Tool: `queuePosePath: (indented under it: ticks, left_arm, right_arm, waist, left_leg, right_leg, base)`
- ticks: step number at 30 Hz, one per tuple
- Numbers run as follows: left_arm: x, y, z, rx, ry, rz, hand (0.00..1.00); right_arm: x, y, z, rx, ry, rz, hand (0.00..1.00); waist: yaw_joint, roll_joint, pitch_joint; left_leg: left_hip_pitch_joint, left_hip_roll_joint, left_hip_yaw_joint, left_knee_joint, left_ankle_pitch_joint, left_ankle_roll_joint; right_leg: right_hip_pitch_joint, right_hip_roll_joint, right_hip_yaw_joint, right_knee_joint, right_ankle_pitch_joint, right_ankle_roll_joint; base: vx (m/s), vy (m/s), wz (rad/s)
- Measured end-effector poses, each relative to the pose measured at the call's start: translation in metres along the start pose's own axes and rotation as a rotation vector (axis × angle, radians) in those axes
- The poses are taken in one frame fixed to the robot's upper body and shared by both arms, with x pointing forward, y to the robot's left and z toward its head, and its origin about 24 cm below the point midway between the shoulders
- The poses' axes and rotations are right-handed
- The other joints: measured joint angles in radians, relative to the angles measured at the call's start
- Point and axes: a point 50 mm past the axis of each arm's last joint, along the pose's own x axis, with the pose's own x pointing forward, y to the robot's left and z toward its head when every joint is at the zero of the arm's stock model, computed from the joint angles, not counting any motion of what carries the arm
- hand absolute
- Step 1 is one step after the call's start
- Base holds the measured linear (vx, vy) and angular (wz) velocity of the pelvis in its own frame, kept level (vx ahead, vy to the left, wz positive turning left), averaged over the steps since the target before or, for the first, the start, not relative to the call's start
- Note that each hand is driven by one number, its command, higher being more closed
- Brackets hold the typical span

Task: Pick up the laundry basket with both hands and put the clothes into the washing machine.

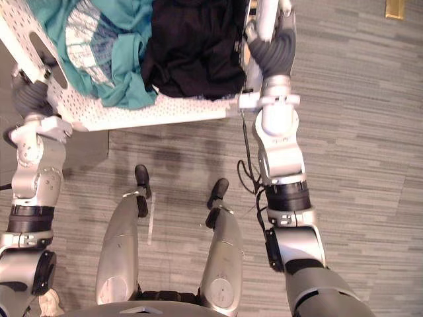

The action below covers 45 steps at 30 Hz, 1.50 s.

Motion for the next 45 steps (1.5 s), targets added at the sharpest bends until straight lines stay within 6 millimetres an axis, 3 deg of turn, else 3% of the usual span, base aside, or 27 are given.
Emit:
queuePosePath:
  ticks: [5,13,19,24,34,40,41,42,43,45]
  left_arm:
    - [0.011,-0.014,0.013,-0.025,-0.048,-0.007,1.0]
    - [0.021,-0.029,0.007,-0.023,-0.022,-0.023,1.0]
    - [0.028,-0.036,0.009,-0.021,-0.024,-0.028,1.0]
    - [0.037,-0.04,0.012,0.026,-0.032,-0.04,1.0]
    - [0.068,-0.05,0.024,0.199,-0.051,-0.081,1.0]
    - [0.079,-0.054,0.027,0.299,-0.058,-0.099,1.0]
    - [0.08,-0.053,0.026,0.31,-0.053,-0.095,0.0]
    - [0.081,-0.053,0.026,0.32,-0.048,-0.093,0.0]
    - [0.083,-0.053,0.024,0.331,-0.038,-0.09,0.0]
    - [0.084,-0.054,0.021,0.346,-0.022,-0.091,0.0]
  right_arm:
    - [0.013,-0.007,0.015,0.02,-0.051,-0.049,1.0]
    - [0.016,-0.016,0.003,0.01,0.005,-0.115,1.0]
    - [0.023,-0.017,0.006,0.023,-0.002,-0.125,1.0]
    - [0.032,-0.015,-0.005,0.039,0.055,-0.122,1.0]
    - [0.057,-0.013,-0.026,0.022,0.189,-0.073,1.0]
    - [0.06,-0.01,-0.039,-0.006,0.264,-0.049,1.0]
    - [0.062,-0.008,-0.039,-0.016,0.27,-0.043,1.0]
    - [0.066,-0.008,-0.039,-0.026,0.28,-0.034,1.0]
    - [0.067,-0.008,-0.04,-0.029,0.291,-0.03,0.0]
    - [0.068,-0.009,-0.044,-0.034,0.312,-0.031,0.0]
  waist:
    - [0.004,-0.001,0.014]
    - [0.002,-0.001,0.015]
    - [0.003,-0.001,0.015]
    - [0.007,-0.001,0.014]
    - [0.002,0.0,0.013]
    - [-0.006,0.0,0.013]
    - [-0.009,0.0,0.013]
    - [-0.013,0.0,0.013]
    - [-0.018,0.0,0.013]
    - [-0.02,-0.001,0.012]
  left_leg:
    - [-0.082,0.026,0.03,0.028,0.003,0.005]
    - [-0.137,0.051,0.08,0.029,0.013,0.018]
    - [-0.133,0.064,0.088,0.027,0.013,0.02]
    - [-0.107,0.074,0.115,-0.024,0.041,0.055]
    - [-0.073,0.079,0.147,-0.114,0.102,0.065]
    - [-0.055,0.078,0.162,-0.152,0.127,0.064]
    - [-0.054,0.078,0.163,-0.153,0.128,0.064]
    - [-0.051,0.078,0.166,-0.157,0.13,0.065]
    - [-0.043,0.075,0.166,-0.17,0.137,0.064]
    - [-0.034,0.072,0.169,-0.188,0.146,0.063]
  right_leg:
    - [-0.076,0.0,-0.009,0.025,-0.001,-0.006]
    - [-0.133,0.002,-0.015,0.027,0.002,-0.01]
    - [-0.132,0.013,-0.022,0.017,0.006,-0.015]
    - [-0.129,0.027,-0.026,-0.008,0.018,-0.03]
    - [-0.113,0.052,-0.029,-0.088,0.076,-0.04]
    - [-0.107,0.058,-0.032,-0.111,0.092,-0.045]
    - [-0.106,0.059,-0.031,-0.114,0.094,-0.046]
    - [-0.104,0.059,-0.031,-0.116,0.096,-0.046]
    - [-0.098,0.06,-0.033,-0.125,0.1,-0.046]
    - [-0.094,0.061,-0.034,-0.133,0.102,-0.046]
  base:
    - [-0.01,0.013,-0.05]
    - [0.02,0.024,-0.05]
    - [0.02,0.008,-0.05]
    - [0.0,-0.019,-0.07]
    - [-0.02,-0.021,-0.05]
    - [-0.03,-0.044,-0.02]
    - [-0.03,-0.044,-0.03]
    - [-0.03,-0.044,0.0]
    - [-0.03,-0.044,0.02]
    - [-0.03,-0.063,0.02]
